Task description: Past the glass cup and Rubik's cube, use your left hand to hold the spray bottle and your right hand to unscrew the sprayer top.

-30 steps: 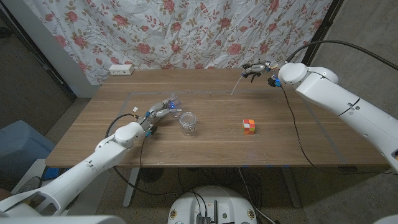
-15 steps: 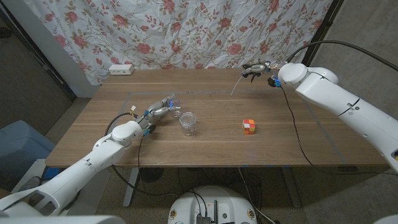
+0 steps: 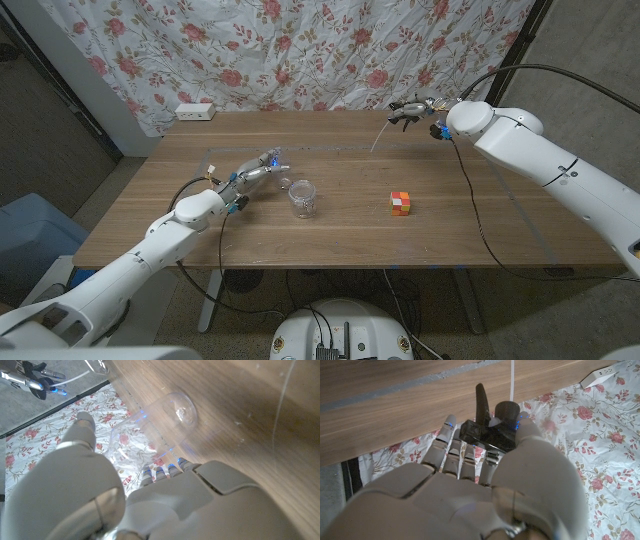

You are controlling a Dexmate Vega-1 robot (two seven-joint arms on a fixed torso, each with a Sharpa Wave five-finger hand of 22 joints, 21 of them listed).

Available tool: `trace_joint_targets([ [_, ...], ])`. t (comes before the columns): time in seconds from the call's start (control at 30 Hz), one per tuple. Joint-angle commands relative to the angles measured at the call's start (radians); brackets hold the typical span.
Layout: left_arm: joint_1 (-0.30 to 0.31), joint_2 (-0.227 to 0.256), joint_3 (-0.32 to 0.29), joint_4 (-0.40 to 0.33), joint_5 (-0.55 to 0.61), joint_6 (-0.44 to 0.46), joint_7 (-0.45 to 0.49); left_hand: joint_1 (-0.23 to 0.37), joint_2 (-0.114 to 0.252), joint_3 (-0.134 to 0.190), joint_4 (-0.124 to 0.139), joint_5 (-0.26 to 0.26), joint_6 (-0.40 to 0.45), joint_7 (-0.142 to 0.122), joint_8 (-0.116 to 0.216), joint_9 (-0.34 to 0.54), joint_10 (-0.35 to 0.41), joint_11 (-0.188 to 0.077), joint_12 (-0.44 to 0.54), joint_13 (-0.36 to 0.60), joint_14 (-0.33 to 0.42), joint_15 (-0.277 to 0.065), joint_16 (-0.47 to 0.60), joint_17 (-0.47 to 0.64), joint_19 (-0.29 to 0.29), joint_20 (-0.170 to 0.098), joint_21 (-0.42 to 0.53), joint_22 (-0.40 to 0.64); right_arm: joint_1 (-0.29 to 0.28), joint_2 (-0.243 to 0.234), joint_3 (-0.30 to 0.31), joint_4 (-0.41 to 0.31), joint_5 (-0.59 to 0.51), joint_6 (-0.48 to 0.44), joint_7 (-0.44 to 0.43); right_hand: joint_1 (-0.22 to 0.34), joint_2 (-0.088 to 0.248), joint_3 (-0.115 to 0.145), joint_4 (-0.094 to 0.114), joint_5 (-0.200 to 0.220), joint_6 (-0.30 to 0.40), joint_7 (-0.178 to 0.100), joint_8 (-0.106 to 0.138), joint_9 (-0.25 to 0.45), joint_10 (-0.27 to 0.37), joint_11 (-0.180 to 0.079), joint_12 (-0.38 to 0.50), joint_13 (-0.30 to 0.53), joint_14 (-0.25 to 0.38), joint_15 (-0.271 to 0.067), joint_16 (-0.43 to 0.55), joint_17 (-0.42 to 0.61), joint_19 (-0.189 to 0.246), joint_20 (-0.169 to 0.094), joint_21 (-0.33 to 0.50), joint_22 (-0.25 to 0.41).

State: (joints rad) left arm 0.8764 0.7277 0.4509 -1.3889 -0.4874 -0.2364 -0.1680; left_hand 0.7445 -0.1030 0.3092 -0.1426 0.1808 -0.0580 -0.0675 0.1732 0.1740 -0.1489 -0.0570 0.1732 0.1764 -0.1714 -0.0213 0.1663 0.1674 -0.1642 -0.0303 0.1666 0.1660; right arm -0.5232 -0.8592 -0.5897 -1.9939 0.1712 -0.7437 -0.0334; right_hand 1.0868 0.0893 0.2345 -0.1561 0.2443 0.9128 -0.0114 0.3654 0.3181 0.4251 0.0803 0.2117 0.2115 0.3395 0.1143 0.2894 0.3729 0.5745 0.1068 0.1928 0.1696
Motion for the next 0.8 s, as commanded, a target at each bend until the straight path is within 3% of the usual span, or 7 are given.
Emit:
trace_joint_targets([
  [0.03,0.015,0.004,-0.02,-0.016,-0.034,-0.018,-0.021,-0.013,0.002,-0.005,0.0,-0.001,-0.011,0.007,0.001,0.002,-0.014,0.005,0.004,0.0,-0.043,0.006,0.003,0.003,-0.029,-0.041,0.005,0.001,-0.008,-0.006,0.003,-0.013,0.003,-0.009,-0.008,-0.011,0.003,-0.005,-0.001,0.005,0.049,-0.043,0.007,0.005,0.006,0.002,0.002,0.005,0.003,0.001,0.01,0.002,0.004,-0.002,0.005,0.004],
  [0.47,0.037,-0.018,-0.047,-0.026,-0.076,-0.037,0.001,-0.039,0.016,-0.007,0.012,-0.001,-0.01,0.014,0.006,0.001,-0.007,0.009,0.013,0.0,-0.041,0.018,0.009,0.003,-0.036,-0.03,0.009,0.002,-0.031,-0.018,0.006,-0.011,-0.01,0.014,-0.025,-0.016,-0.001,-0.009,0.0,0.005,0.051,-0.043,0.007,0.003,0.005,0.003,0.001,0.005,0.003,0.004,0.009,0.002,-0.001,0.003,0.004,0.004],
  [0.8,0.042,-0.066,-0.064,0.008,-0.117,-0.083,-0.001,-0.069,0.034,-0.01,0.025,-0.002,0.005,0.016,0.011,0.001,0.003,0.008,0.018,-0.001,-0.035,0.018,0.012,0.003,-0.032,-0.032,0.015,0.002,-0.047,-0.037,-0.013,0.003,-0.071,0.078,-0.031,-0.02,-0.005,-0.012,0.0,0.004,0.055,-0.048,0.007,0.001,0.005,0.0,0.0,0.005,-0.002,-0.003,0.007,0.002,-0.005,-0.001,0.003,0.004],
])
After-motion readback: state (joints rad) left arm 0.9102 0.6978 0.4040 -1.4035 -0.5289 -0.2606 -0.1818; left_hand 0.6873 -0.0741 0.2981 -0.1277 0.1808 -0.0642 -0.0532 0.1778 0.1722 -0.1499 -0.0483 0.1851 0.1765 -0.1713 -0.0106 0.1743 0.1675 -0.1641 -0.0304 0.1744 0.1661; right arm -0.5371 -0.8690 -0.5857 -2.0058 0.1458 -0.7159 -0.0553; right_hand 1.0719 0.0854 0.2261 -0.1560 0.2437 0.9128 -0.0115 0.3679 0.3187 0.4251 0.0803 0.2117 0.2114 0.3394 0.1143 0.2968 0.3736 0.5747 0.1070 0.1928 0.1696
